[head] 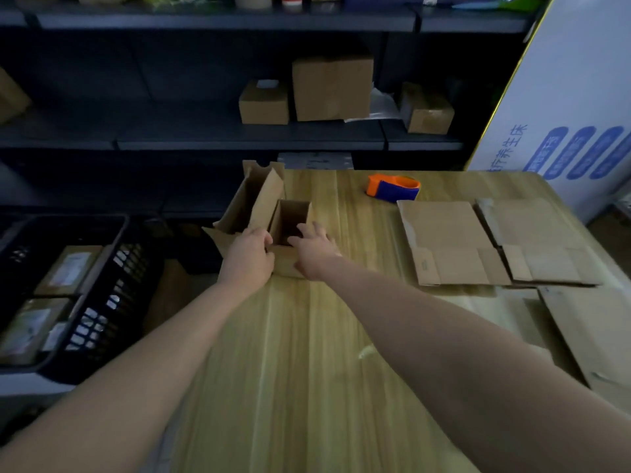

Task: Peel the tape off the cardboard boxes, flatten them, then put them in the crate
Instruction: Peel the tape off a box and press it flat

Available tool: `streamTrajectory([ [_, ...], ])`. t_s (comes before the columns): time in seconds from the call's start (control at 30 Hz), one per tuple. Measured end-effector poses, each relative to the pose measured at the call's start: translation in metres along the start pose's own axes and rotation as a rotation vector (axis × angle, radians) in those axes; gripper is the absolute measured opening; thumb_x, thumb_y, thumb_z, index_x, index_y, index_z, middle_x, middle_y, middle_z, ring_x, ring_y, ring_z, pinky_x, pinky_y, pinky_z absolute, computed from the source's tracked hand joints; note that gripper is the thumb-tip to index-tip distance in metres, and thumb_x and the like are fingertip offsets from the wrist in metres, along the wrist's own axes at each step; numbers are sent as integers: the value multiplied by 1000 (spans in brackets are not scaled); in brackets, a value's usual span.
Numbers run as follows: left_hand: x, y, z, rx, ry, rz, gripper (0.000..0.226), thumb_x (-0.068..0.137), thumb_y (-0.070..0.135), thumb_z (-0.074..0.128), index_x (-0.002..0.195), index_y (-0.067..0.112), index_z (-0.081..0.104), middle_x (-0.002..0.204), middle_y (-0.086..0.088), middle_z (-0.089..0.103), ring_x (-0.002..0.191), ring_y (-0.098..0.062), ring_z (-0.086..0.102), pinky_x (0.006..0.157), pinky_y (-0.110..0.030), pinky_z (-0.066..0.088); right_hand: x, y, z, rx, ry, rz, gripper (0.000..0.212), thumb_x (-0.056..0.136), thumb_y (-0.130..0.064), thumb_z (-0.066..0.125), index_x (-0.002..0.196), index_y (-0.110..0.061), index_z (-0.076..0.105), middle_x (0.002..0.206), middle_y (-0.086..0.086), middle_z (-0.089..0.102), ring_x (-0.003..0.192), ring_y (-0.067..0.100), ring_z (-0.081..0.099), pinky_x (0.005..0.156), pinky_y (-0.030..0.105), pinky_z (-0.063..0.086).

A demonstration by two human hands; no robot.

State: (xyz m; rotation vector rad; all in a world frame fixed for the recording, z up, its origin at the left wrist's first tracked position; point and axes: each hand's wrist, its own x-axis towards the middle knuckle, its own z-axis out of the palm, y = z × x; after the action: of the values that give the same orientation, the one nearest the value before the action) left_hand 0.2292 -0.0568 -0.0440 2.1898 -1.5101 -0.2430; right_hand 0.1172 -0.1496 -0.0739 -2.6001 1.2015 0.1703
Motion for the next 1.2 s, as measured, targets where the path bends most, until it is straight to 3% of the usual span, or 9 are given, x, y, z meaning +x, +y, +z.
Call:
streamTrajectory([
  [0.1, -1, -9, 2, -30, -46, 24, 20, 89, 14, 60, 109, 15, 60, 111, -2, 56, 86, -8, 53, 81, -26, 48, 17, -3, 16, -53, 6, 74, 54, 85, -8, 59, 136, -22, 48, 157, 7, 9, 143, 36, -9, 114, 54, 8],
  [0.23, 4, -12, 7, -68, -99, 27, 25, 88, 13, 61, 114, 15, 58, 117, -2, 56, 97, -11, 55, 87, -26, 48, 21, 2, 19, -100, 134, 120, 32, 88, -11, 55, 119, -16, 62, 146, 7, 38, 144, 30, 4, 115, 47, 12],
  [0.4, 15, 8, 17, -137, -162, -10, 58, 85, 23, 67, 136, 13, 41, 136, -7, 43, 125, -23, 44, 103, -36, 40, -7, 30, -27, 530, 334, 351, 31, 99, -22, 39, 121, -9, 56, 123, 16, 55, 123, 31, 46, 95, 37, 41],
  [0.5, 22, 35, 23, -205, -269, 33, 79, 82, 32, 71, 146, 12, 28, 147, -8, 29, 133, -25, 35, 109, -39, 33, -35, 58, -57, 736, 421, 513, 34, 101, -25, 36, 119, -4, 56, 115, 15, 59, 106, 30, 56, 77, 29, 40],
  [0.8, 12, 161, 57, -428, -303, 290, 48, 79, 20, 73, 124, 13, 59, 128, 0, 44, 114, -17, 48, 93, -20, 32, -146, 153, -80, 872, 592, 853, 35, 98, -22, 37, 112, 1, 61, 95, 10, 53, 89, 23, 51, 79, 29, 41],
  [0.9, -5, 209, 73, -368, -292, 368, 33, 78, 24, 73, 108, 12, 65, 117, -4, 50, 112, -23, 43, 92, -22, 30, -189, 180, -80, 923, 630, 955, 38, 96, -20, 39, 118, 4, 58, 96, 10, 52, 92, 25, 56, 89, 36, 47],
  [1.03, -40, 268, 97, -230, -379, 459, 31, 81, 32, 71, 105, 13, 63, 115, -7, 55, 112, -27, 43, 98, -34, 38, -250, 214, -72, 867, 638, 1090, 35, 97, -16, 37, 114, 4, 59, 101, 19, 57, 108, 34, 56, 74, 30, 43],
  [1.1, -59, 293, 109, -244, -466, 479, 33, 82, 30, 71, 107, 12, 60, 115, -8, 55, 112, -26, 46, 97, -35, 41, -283, 230, -64, 841, 628, 1156, 29, 96, -12, 36, 90, 2, 61, 89, 18, 55, 97, 33, 57, 66, 26, 40],
  [1.2, -86, 321, 129, -192, -592, 503, 35, 81, 26, 73, 108, 10, 60, 114, -9, 61, 106, -25, 55, 89, -31, 45, -324, 248, -47, 836, 609, 1212, 34, 95, -9, 35, 61, -13, 41, 74, 8, 44, 82, 25, 47, 73, 32, 42],
])
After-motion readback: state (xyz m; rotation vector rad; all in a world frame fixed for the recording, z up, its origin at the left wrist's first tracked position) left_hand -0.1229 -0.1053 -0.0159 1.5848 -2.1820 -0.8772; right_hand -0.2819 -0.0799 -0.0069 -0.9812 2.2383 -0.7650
